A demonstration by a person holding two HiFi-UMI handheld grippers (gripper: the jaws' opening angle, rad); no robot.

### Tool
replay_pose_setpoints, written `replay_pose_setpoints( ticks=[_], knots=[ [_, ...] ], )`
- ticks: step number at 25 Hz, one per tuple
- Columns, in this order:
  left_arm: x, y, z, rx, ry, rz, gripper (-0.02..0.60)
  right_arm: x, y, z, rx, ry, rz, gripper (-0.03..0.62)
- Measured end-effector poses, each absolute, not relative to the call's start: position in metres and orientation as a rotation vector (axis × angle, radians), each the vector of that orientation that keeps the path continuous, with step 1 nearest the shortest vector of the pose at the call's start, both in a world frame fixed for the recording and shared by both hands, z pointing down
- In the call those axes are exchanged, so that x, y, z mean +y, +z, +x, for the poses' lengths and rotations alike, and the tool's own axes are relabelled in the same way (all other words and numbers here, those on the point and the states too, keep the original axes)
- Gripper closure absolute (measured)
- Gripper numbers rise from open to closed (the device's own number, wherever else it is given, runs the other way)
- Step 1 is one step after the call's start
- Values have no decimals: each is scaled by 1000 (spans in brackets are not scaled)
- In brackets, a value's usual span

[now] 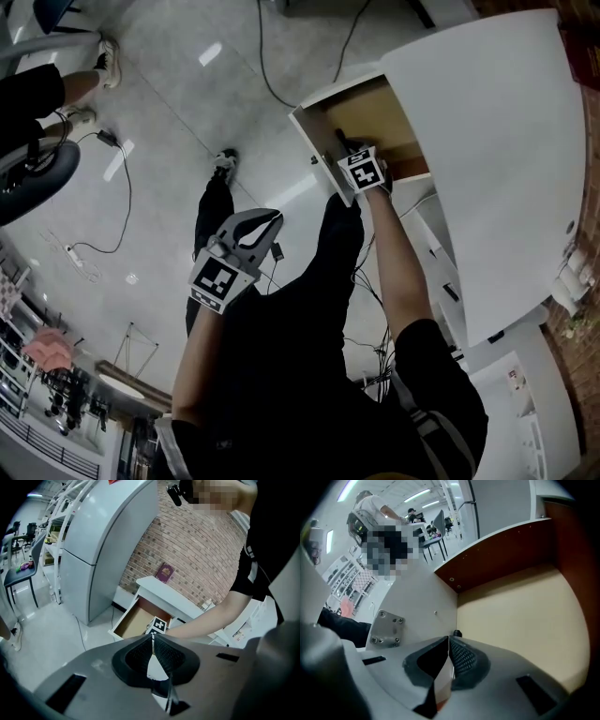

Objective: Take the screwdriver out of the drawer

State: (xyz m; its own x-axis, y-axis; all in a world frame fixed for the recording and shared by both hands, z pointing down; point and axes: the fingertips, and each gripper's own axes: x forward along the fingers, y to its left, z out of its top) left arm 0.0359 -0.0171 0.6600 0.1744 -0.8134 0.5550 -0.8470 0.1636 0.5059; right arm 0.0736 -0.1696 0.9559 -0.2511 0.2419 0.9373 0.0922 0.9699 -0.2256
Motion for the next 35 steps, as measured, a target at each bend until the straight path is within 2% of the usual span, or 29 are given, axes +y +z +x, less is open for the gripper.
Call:
replay_pose_setpoints(
  ticks=[3, 10, 14, 19, 23, 29, 35],
  knots=[
    [-17, 662, 36, -1610, 42, 1622, 559, -166, 967, 70, -1804, 148, -259, 482],
    [-18, 668, 36, -1596, 41, 1616, 560, -171, 984, 70, -1788, 165, -219, 477],
    [-15, 671, 37, -1597, 42, 1615, 559, -169, 991, 70, -1767, 172, -251, 505],
    [-11, 676, 41, -1591, 32, 1608, 559, -172, 996, 70, -1742, 145, -291, 471],
    [-7, 678, 44, -1583, 25, 1596, 560, -174, 996, 69, -1719, 153, -306, 473],
    [1, 686, 48, -1570, 36, 1587, 560, -172, 998, 69, -1675, 298, -383, 488],
    [6, 685, 53, -1542, 33, 1612, 558, -170, 988, 53, -1644, 751, -398, 462]
  ],
)
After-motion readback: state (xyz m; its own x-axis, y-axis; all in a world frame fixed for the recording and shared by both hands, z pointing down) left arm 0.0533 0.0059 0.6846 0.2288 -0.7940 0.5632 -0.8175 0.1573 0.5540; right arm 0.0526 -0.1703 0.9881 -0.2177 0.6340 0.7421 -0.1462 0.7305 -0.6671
